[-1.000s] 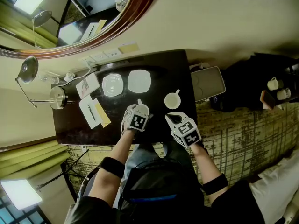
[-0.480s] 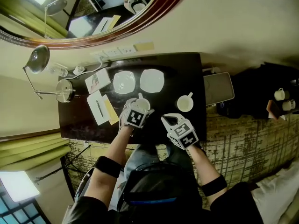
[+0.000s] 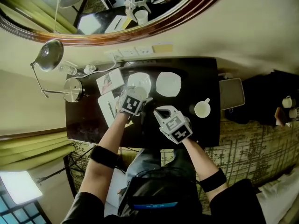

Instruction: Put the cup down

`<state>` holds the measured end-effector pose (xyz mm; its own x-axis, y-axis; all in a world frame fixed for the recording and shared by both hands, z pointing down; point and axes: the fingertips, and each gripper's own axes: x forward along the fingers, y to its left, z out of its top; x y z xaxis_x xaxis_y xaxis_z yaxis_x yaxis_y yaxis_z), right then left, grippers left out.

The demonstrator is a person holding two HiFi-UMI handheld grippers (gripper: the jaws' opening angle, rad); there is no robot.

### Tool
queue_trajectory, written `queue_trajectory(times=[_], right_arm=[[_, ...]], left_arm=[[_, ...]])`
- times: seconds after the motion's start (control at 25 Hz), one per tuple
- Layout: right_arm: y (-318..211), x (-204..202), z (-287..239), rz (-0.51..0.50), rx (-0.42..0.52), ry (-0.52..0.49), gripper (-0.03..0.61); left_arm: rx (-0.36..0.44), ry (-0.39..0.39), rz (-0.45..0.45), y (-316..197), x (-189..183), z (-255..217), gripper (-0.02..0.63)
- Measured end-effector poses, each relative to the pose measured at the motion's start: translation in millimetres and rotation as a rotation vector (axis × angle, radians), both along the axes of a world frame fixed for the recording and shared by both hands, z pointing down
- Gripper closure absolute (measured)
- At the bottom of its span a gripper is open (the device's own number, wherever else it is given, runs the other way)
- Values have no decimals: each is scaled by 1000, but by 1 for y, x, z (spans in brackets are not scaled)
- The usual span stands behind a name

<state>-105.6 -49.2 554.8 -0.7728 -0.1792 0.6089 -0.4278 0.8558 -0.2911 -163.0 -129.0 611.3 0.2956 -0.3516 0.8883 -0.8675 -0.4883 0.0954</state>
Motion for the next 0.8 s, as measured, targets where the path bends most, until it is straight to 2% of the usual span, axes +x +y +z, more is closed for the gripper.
queue_trajectory(times=[0.24,0.4,0.8], right_arm=[[-19,-40,11,6,7,23,577],[-28,-59,17,25,4,27,577],[-35,-71,27,38,-9,43,577]], left_arm=[[24,-22,33,-33,-34,14,184],[30,-11,49,-46,-45,27,184],[55,22,37,-59,-53,41,184]])
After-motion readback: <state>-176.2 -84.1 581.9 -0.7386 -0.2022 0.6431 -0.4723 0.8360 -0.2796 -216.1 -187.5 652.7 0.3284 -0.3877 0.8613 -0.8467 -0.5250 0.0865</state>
